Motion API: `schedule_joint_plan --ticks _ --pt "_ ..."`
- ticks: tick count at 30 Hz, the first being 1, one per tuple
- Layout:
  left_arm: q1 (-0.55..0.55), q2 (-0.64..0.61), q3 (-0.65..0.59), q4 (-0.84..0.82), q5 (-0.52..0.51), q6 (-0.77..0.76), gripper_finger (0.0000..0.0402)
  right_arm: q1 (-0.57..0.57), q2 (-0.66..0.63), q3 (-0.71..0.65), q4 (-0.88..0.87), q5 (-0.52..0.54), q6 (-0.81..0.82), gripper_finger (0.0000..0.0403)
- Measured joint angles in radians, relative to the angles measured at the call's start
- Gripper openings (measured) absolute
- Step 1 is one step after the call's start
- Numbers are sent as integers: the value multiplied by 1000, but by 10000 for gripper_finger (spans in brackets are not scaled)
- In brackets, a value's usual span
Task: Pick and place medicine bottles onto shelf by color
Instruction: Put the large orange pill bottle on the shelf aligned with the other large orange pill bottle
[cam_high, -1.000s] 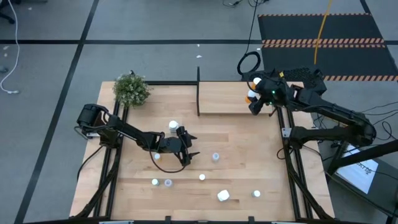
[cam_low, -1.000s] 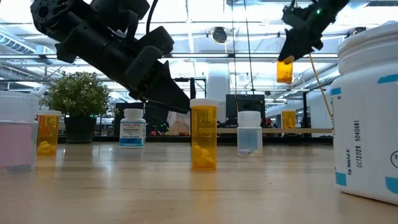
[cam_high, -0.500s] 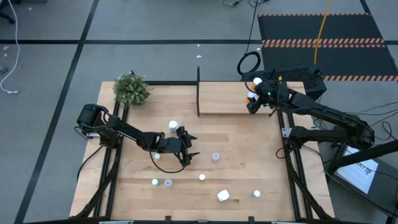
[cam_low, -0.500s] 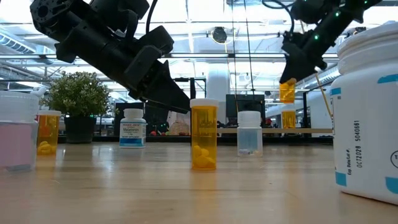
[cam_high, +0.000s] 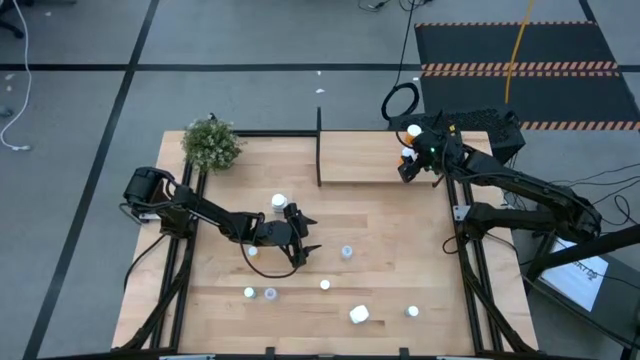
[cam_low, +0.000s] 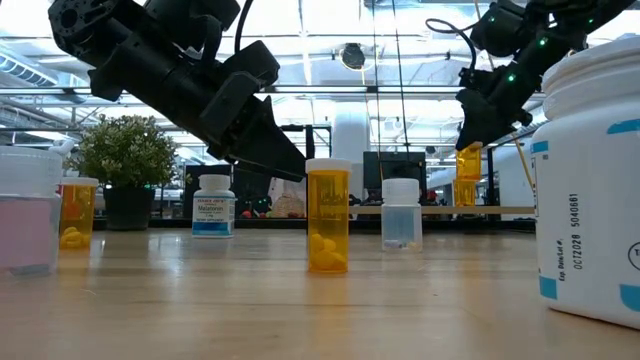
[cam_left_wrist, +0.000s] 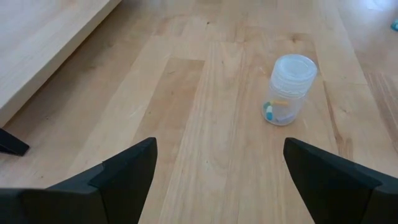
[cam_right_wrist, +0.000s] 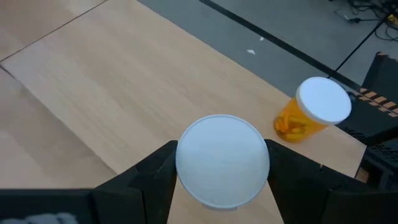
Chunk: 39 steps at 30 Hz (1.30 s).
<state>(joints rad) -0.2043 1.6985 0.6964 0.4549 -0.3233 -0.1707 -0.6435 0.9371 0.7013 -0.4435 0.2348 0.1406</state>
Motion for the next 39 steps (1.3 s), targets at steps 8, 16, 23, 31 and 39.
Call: schedule_joint_plan --ticks 8,16,23,31,39 --pt "0 0 0 0 0 0 351 -19 0 0 7 -4 -51 217" --pt "1 0 0 0 0 0 351 -52 0 0 6 -31 -146 217" --pt "1 0 0 19 0 0 351 -122 22 0 10 -94 -151 217" --pt "1 0 0 20 1 3 351 -123 102 0 30 -108 -183 217" --pt "1 0 0 20 8 4 351 -123 147 0 29 -106 -214 217"
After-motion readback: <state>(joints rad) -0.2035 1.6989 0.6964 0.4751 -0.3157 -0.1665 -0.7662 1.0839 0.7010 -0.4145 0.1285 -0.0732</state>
